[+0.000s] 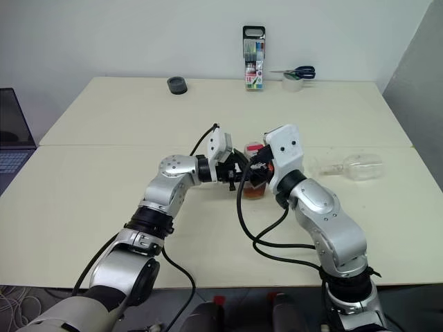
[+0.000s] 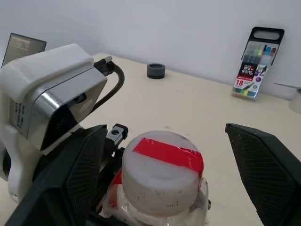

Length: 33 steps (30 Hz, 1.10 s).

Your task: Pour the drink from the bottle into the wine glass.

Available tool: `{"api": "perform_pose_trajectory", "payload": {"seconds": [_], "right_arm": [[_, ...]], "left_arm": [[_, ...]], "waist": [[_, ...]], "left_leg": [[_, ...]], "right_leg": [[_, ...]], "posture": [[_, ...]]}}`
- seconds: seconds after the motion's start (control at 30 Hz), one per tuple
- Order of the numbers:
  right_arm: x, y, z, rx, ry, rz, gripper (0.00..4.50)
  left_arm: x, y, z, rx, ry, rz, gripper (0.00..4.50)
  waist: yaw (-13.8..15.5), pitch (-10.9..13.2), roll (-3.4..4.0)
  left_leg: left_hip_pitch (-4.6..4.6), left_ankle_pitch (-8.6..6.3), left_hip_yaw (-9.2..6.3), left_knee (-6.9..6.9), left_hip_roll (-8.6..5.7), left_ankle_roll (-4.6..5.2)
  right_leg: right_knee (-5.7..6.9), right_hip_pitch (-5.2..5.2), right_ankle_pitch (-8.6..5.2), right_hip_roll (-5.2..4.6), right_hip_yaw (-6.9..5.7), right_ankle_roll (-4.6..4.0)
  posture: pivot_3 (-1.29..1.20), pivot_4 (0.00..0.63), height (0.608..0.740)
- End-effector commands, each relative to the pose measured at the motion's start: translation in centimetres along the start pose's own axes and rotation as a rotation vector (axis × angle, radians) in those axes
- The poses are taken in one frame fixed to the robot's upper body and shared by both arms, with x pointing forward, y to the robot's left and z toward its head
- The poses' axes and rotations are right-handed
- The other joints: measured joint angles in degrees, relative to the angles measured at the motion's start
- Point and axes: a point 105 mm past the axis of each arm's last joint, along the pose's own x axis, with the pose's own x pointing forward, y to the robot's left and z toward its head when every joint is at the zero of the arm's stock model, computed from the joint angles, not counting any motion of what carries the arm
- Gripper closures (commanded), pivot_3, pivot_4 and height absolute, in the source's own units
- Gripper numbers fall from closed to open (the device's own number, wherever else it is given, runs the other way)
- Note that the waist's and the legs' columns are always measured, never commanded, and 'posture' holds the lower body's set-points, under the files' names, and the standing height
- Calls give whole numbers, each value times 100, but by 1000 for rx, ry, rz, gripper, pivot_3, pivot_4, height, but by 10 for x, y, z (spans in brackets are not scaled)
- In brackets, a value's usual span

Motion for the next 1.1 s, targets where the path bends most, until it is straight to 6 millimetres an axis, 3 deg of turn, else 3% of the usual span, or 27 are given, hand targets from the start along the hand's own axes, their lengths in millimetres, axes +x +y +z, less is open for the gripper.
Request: {"api": "perform_pose_trajectory", "payload": {"seconds": [0.03, 0.07, 0.1, 0.13, 0.3, 0.5, 0.6, 0.7, 0.83, 0.93, 1.1], "right_arm": [[0, 4, 11, -3, -71, -17, 558], [1, 6, 12, 4, -79, -16, 558], [1, 8, 11, 9, -80, -12, 954], [1, 9, 11, 12, -82, -10, 1040], [2, 12, 8, 30, -82, 2, 2639], [0, 16, 6, 28, -72, 136, 2640], [-6, 20, -1, -45, 1, 456, 2640], [-6, -3, -9, -72, 122, 647, 2640], [4, -32, 1, -8, 157, 649, 2640], [9, -37, 13, -35, 86, 580, 1640], [-1, -31, 27, -31, 38, 551, 5]], "left_arm": [[4, 3, 19, 66, -42, -1, 2756], [4, 3, 19, 66, -42, 0, 2756], [3, 3, 19, 66, -41, 0, 2756], [3, 3, 19, 67, -40, 0, 2756], [1, 3, 18, 66, -36, 1, 2756], [2, 2, 18, 62, -33, -10, 2757], [2, 0, 19, 62, -31, -40, 2758], [0, -6, 18, 67, -21, -90, 2761], [0, -8, 19, 76, -25, -104, 2786], [1, -5, 22, 72, -45, -80, 2788], [2, -6, 24, 68, -61, -79, 2791]], "waist": [[0, 0, 0], [0, 0, 0], [0, 0, 0], [0, 0, 0], [0, 0, 0], [1, 0, 0], [-1, 0, 1], [-4, 1, 1], [-17, 3, 5], [-13, 3, 5], [5, 3, 5]], "left_leg": [[0, 0, 0, 0, 0, -1], [0, 0, 0, 0, 0, -1], [0, 0, -1, 0, 0, -1], [0, 0, -1, 0, 0, -1], [1, 0, -1, 0, 0, -1], [1, -1, -1, -1, 0, 1], [1, -8, 1, 0, -2, 15], [9, -11, 1, -2, -2, 19], [14, -11, 2, -6, 10, 20], [9, -11, -3, -8, 11, 19], [-2, -8, 0, -1, -1, 14]], "right_leg": [[0, 0, 0, 0, 0, 0], [0, 0, 0, 0, -1, 0], [0, 0, 0, 0, 0, 0], [0, 0, 0, 0, 0, 0], [0, 0, 0, 0, 0, 0], [0, 0, 0, 1, 0, 0], [-3, 2, 0, 0, 1, 0], [-7, 12, 0, 2, -3, 0], [-8, 11, 0, 15, 0, 0], [-6, 7, 0, 13, -1, 0], [-6, 0, 0, -6, -1, 0]], "posture": [[0, 150, 740], [0, 150, 740], [0, 150, 740], [0, 150, 740], [0, 150, 740], [0, 150, 740], [0, 150, 740], [0, 150, 740], [0, 150, 740], [0, 150, 740], [0, 150, 740]]}}
